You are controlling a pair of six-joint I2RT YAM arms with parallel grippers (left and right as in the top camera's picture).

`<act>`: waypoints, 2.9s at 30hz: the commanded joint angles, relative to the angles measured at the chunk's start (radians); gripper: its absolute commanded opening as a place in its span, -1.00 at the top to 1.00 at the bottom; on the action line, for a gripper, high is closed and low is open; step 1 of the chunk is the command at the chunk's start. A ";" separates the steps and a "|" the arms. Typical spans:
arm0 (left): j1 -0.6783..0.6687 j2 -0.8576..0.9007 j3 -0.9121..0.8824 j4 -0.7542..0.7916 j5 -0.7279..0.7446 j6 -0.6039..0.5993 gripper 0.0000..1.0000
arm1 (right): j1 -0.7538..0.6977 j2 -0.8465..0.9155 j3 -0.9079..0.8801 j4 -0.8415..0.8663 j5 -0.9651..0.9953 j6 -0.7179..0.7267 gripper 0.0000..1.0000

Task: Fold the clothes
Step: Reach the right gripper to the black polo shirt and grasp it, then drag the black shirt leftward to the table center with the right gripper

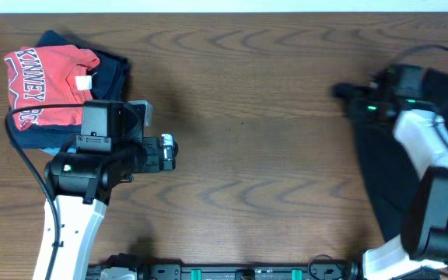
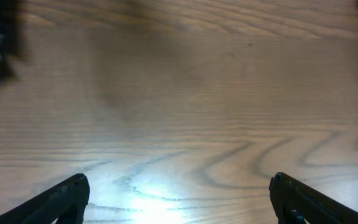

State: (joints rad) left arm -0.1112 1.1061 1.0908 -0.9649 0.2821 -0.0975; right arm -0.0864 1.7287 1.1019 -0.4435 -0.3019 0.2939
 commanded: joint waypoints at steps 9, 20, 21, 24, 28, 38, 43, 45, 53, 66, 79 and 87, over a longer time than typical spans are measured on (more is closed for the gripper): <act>0.003 -0.055 0.028 0.002 -0.119 0.007 -0.90 | 0.650 -0.024 0.011 -0.005 0.114 0.019 0.14; -0.023 0.051 0.024 0.029 -0.021 0.008 -0.72 | 0.453 -0.299 0.031 -0.117 0.194 0.096 -0.22; -0.032 0.074 0.024 0.036 -0.021 0.007 -0.65 | 0.427 -0.327 0.031 -0.133 0.193 0.105 -0.22; -0.085 0.183 0.024 0.084 -0.021 0.016 -0.43 | 0.331 -0.423 0.031 -0.214 0.193 0.139 -0.24; -0.148 0.334 0.024 0.176 -0.022 0.060 -0.36 | 0.210 -0.505 0.031 -0.332 0.193 0.180 -0.26; -0.174 0.660 0.024 0.517 -0.066 0.063 -0.51 | -0.028 -0.507 0.027 -0.519 0.192 0.161 -0.56; -0.176 0.774 0.024 0.582 -0.064 0.063 -0.49 | -0.063 -0.502 0.027 -0.527 0.193 0.161 -0.57; -0.176 0.806 0.024 0.584 -0.066 0.064 -0.36 | -0.068 -0.500 0.027 -0.525 0.193 0.144 -0.60; -0.169 0.821 0.024 0.501 -0.287 -0.034 0.88 | -0.074 -0.438 0.019 -0.526 0.257 0.138 -0.62; 0.064 0.715 0.024 0.201 -0.454 -0.219 0.88 | -0.261 -0.159 0.014 -0.473 0.358 0.160 -0.61; 0.082 0.502 0.024 0.154 -0.383 -0.211 0.37 | -0.269 0.151 0.014 -0.513 0.354 0.105 -0.43; 0.080 0.435 0.024 0.156 -0.247 -0.211 0.34 | -0.284 0.174 0.043 -0.387 0.358 0.097 0.88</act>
State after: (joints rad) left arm -0.0319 1.5536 1.1206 -0.8055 -0.0395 -0.3107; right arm -0.3508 1.8847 1.1275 -0.8772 0.0238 0.3920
